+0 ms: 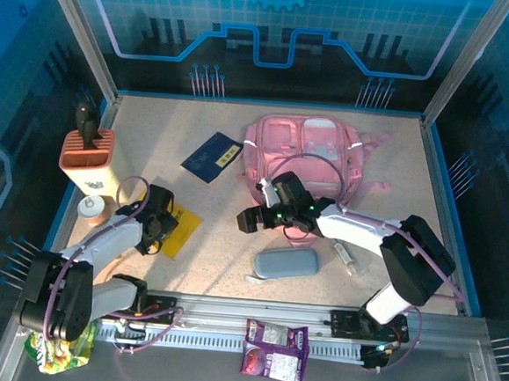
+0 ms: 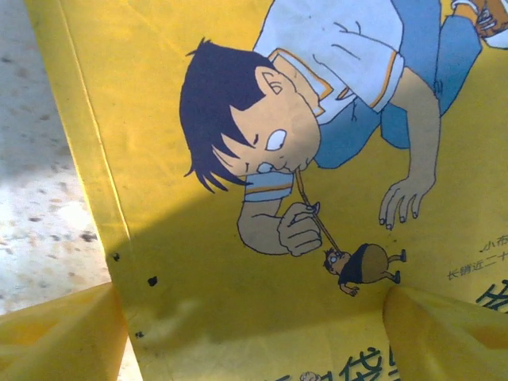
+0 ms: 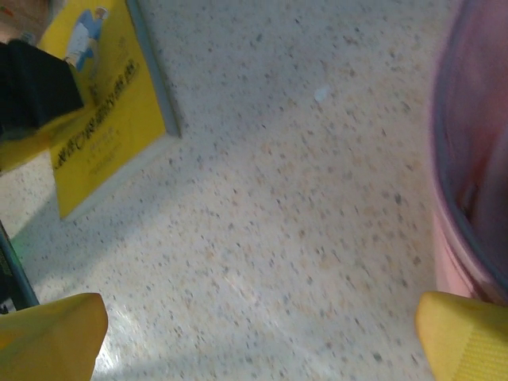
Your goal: Pack books, pencil case, and school supplies into a backpack
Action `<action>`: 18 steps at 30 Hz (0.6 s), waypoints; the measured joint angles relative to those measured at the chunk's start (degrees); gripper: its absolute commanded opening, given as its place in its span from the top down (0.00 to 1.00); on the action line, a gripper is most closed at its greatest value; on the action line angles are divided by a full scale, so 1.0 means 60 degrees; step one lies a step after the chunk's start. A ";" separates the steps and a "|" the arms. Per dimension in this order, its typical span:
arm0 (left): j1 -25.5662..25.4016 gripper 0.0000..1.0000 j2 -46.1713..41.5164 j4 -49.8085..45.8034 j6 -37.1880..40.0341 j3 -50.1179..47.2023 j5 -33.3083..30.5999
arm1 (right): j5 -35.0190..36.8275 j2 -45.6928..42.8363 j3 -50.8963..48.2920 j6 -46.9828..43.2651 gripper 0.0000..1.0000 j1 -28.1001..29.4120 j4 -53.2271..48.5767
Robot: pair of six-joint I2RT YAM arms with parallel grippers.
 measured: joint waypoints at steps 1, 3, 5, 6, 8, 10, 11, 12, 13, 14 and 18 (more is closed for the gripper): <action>-0.0178 0.25 0.0073 0.0033 0.0004 0.0044 -0.0036 | -0.0073 0.0178 0.0193 -0.0004 0.03 0.0000 0.0018; -0.0601 0.26 0.0262 0.0211 0.0000 0.0164 0.0018 | -0.0146 0.0488 0.0510 0.0004 0.05 0.0000 0.0066; -0.1122 0.27 0.0532 0.0415 0.0033 0.0313 0.0098 | -0.0186 0.0812 0.0801 0.0044 0.08 0.0004 0.0058; -0.1293 0.28 0.0637 0.0488 0.0044 0.0379 0.0138 | -0.0193 0.0925 0.0896 0.0058 0.09 0.0004 0.0058; -0.1647 0.29 0.0863 0.0597 0.0182 0.0539 0.0266 | -0.0149 0.1129 0.1100 0.0117 0.11 0.0004 -0.0066; -0.1891 0.30 0.1031 0.0714 0.0375 0.0667 0.0441 | -0.0062 0.1242 0.1220 0.0178 0.13 0.0000 -0.0186; -0.1982 0.30 0.1137 0.0769 0.0532 0.0761 0.0616 | -0.0022 0.1279 0.1264 0.0193 0.15 0.0000 -0.0255; -0.2029 0.30 0.1217 0.0798 0.0667 0.0849 0.0776 | 0.0007 0.1286 0.1290 0.0208 0.17 0.0000 -0.0317; -0.2058 0.28 0.1293 0.0863 0.0812 0.0943 0.1038 | 0.0036 0.1290 0.1319 0.0226 0.20 0.0000 -0.0390; -0.2102 0.27 0.1315 0.1002 0.0994 0.1009 0.1359 | 0.0091 0.1300 0.1373 0.0266 0.23 0.0004 -0.0525; -0.2186 0.21 0.0849 0.1257 0.1508 0.1129 0.1894 | 0.0229 0.1421 0.1676 0.0499 0.26 0.0066 -0.0896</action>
